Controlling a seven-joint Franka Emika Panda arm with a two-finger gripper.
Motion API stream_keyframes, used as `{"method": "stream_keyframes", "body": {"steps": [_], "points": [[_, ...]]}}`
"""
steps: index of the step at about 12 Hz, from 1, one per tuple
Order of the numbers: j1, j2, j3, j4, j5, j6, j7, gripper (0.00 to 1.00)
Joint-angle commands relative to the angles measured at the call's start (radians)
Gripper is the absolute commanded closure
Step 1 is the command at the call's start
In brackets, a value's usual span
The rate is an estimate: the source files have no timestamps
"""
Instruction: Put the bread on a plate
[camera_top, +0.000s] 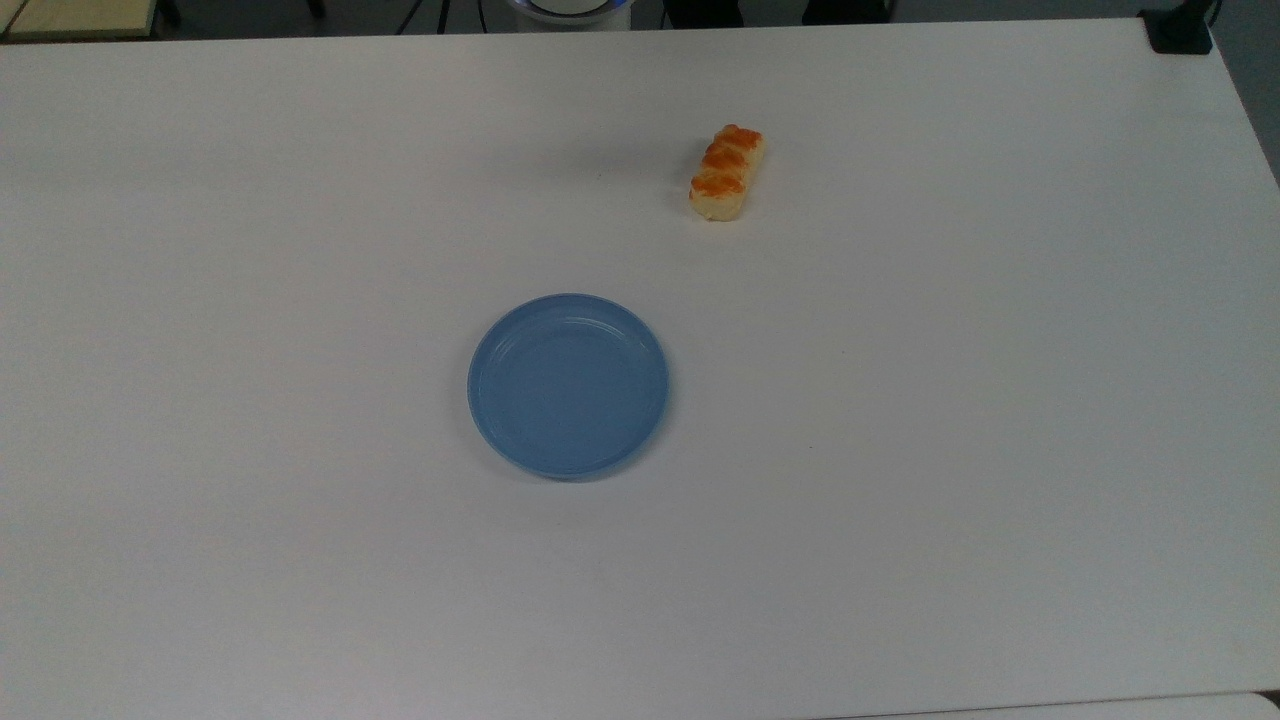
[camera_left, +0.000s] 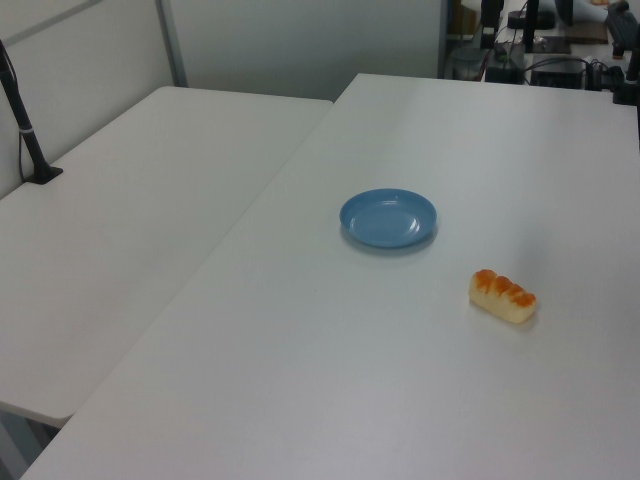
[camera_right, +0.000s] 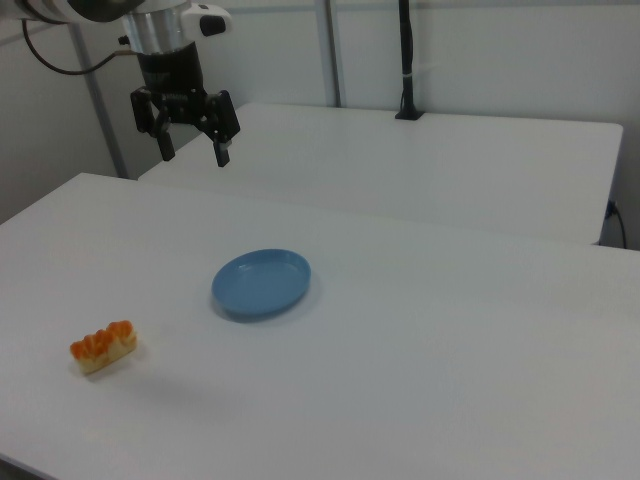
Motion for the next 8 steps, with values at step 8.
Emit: {"method": "stream_keyframes", "body": {"steps": [8], "points": [[-0.015,-0.006,0.002,-0.034,-0.064,-0.038,-0.058,0.00]]}}
